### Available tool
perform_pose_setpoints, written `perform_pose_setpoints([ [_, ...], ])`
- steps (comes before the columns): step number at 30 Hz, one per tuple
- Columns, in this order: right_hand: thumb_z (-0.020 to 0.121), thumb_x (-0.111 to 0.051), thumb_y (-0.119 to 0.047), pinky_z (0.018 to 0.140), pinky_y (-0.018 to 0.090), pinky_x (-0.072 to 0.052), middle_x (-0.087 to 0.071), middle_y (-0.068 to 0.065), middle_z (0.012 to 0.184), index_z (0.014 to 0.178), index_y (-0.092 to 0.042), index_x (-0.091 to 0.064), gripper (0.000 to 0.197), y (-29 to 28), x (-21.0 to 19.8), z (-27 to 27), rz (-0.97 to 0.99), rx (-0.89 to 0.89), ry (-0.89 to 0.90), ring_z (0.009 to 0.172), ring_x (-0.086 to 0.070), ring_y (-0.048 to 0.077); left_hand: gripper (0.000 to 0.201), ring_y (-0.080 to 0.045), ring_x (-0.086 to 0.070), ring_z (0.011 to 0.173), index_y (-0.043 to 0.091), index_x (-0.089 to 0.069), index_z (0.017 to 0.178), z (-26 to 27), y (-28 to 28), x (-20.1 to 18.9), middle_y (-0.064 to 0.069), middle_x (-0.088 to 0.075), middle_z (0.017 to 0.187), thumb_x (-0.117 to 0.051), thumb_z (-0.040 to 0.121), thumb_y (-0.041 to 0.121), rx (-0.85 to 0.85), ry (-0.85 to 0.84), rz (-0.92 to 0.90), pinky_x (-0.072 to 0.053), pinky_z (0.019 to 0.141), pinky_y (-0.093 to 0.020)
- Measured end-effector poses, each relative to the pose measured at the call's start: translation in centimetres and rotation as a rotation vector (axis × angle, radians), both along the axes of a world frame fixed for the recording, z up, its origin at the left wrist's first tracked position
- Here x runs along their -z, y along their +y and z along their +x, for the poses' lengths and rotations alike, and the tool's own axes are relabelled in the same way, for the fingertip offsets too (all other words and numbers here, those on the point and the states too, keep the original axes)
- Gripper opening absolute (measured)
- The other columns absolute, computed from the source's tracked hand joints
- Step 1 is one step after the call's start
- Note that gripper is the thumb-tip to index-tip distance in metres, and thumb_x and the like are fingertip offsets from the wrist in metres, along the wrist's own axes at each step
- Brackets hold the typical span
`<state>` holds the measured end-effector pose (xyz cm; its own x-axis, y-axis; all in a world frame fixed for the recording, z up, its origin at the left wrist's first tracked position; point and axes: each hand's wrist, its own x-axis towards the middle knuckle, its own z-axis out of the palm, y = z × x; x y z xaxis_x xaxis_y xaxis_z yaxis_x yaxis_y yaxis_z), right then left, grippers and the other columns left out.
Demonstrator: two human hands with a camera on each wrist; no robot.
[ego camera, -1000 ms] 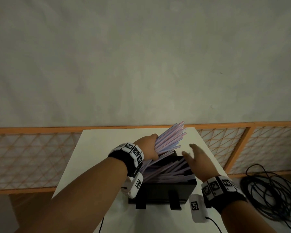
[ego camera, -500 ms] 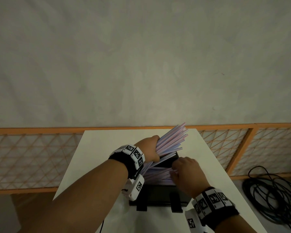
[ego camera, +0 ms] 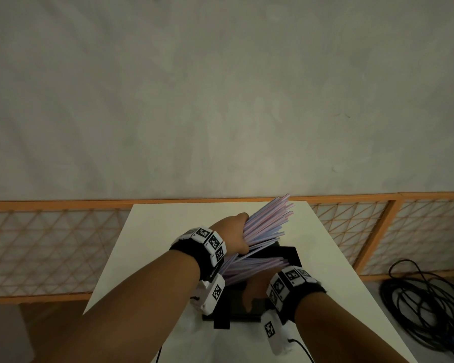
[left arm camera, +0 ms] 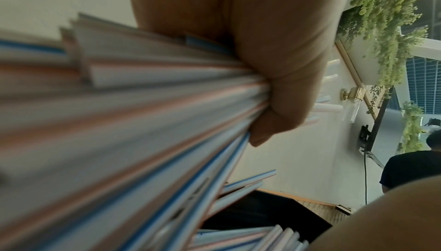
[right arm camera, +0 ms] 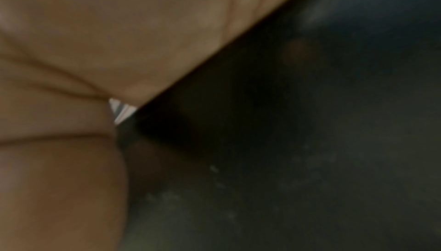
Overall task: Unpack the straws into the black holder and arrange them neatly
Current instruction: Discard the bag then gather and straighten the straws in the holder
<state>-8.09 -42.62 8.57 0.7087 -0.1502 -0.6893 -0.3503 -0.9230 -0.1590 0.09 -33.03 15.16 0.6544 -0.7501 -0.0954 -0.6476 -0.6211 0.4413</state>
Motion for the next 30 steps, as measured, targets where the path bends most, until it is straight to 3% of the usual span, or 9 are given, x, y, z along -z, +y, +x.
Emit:
perform_pose_setpoints([
  [4, 0.072, -0.070, -0.032, 0.084, 0.035, -0.046, -0.053, 0.010, 0.131, 0.125, -0.017, -0.053, 0.058, 0.5, 0.2, 0.1, -0.023, 0.043, 0.035, 0.116, -0.051, 0.029, 0.050, -0.030, -0.060, 0.082, 0.009, -0.043, 0.113, -0.2, 0.0, 0.0, -0.012, -0.058, 0.098, -0.069, 0.070, 0.017, 0.004, 0.005, 0.002, -0.050, 0.066, -0.038],
  [6, 0.069, -0.070, -0.032, 0.084, 0.034, -0.047, -0.054, 0.010, 0.129, 0.123, -0.018, -0.055, 0.057, 0.4, 0.3, 0.0, -0.022, 0.050, 0.020, 0.112, -0.053, 0.028, 0.050, -0.031, -0.060, 0.083, 0.009, -0.043, 0.113, -0.4, 0.0, -0.1, -0.011, -0.057, 0.097, -0.069, 0.071, 0.017, 0.014, -0.009, 0.011, -0.050, 0.068, -0.039],
  [9, 0.073, -0.066, -0.025, 0.080, 0.032, -0.046, -0.055, 0.013, 0.127, 0.119, -0.011, -0.057, 0.049, 0.4, -0.3, -0.2, 0.002, 0.053, 0.024, 0.106, -0.054, 0.028, 0.049, -0.028, -0.056, 0.077, 0.008, -0.043, 0.114, -0.6, 0.0, -0.1, -0.008, -0.053, 0.091, -0.068, 0.072, 0.017, 0.018, -0.014, 0.007, -0.045, 0.061, -0.033],
  [11, 0.075, -0.064, -0.025, 0.084, 0.035, -0.047, -0.056, 0.013, 0.127, 0.118, -0.009, -0.059, 0.045, 0.4, -0.6, -0.4, -0.017, 0.021, 0.024, 0.110, -0.055, 0.029, 0.050, -0.026, -0.053, 0.073, 0.009, -0.042, 0.116, -0.7, 0.1, -0.2, -0.005, -0.051, 0.086, -0.068, 0.074, 0.017, 0.011, -0.012, -0.002, -0.041, 0.058, -0.030],
  [14, 0.074, -0.067, -0.032, 0.075, 0.036, -0.048, -0.063, 0.013, 0.117, 0.112, -0.010, -0.061, 0.045, 0.4, -1.0, -0.6, -0.112, -0.113, -0.082, 0.104, -0.060, 0.030, 0.051, -0.028, -0.057, 0.078, 0.008, -0.042, 0.115, -0.6, 0.6, -0.8, -0.008, -0.054, 0.091, -0.069, 0.072, 0.017, 0.007, -0.006, -0.053, -0.047, 0.063, -0.034],
  [17, 0.071, -0.072, -0.036, 0.083, 0.038, -0.050, -0.059, 0.010, 0.121, 0.120, -0.013, -0.055, 0.056, -0.1, -1.5, -0.9, -0.138, -0.237, -0.205, 0.107, -0.058, 0.028, 0.047, -0.031, -0.060, 0.084, 0.008, -0.045, 0.108, -0.1, 1.2, -1.3, -0.011, -0.058, 0.096, -0.072, 0.069, 0.015, -0.010, 0.005, -0.132, -0.052, 0.072, -0.038],
  [23, 0.060, -0.070, -0.065, 0.094, 0.045, -0.043, -0.050, 0.007, 0.122, 0.126, -0.016, -0.048, 0.085, -0.7, -2.4, -1.1, -0.334, -0.385, -0.415, 0.114, -0.046, 0.027, 0.044, -0.027, -0.058, 0.076, 0.009, -0.046, 0.104, 0.1, 1.1, -1.1, -0.005, -0.055, 0.088, -0.071, 0.068, 0.014, -0.038, 0.001, -0.190, -0.047, 0.065, -0.031],
  [28, 0.054, -0.069, -0.071, 0.092, 0.040, -0.045, -0.053, 0.005, 0.121, 0.121, -0.017, -0.052, 0.087, -0.6, -2.3, -1.0, -0.322, -0.410, -0.541, 0.109, -0.048, 0.026, 0.047, -0.030, -0.060, 0.079, 0.008, -0.045, 0.107, -0.5, 0.8, -0.4, -0.008, -0.055, 0.090, -0.070, 0.069, 0.015, -0.004, -0.008, -0.164, -0.043, 0.062, -0.029],
  [30, 0.051, -0.067, -0.075, 0.096, 0.042, -0.044, -0.052, 0.005, 0.125, 0.127, -0.018, -0.047, 0.097, -0.8, -2.0, -0.6, -0.317, -0.345, -0.474, 0.113, -0.049, 0.026, 0.047, -0.032, -0.061, 0.081, 0.008, -0.044, 0.108, -0.5, 0.8, -0.4, -0.009, -0.055, 0.091, -0.070, 0.070, 0.015, 0.003, -0.014, -0.148, -0.044, 0.063, -0.030],
])
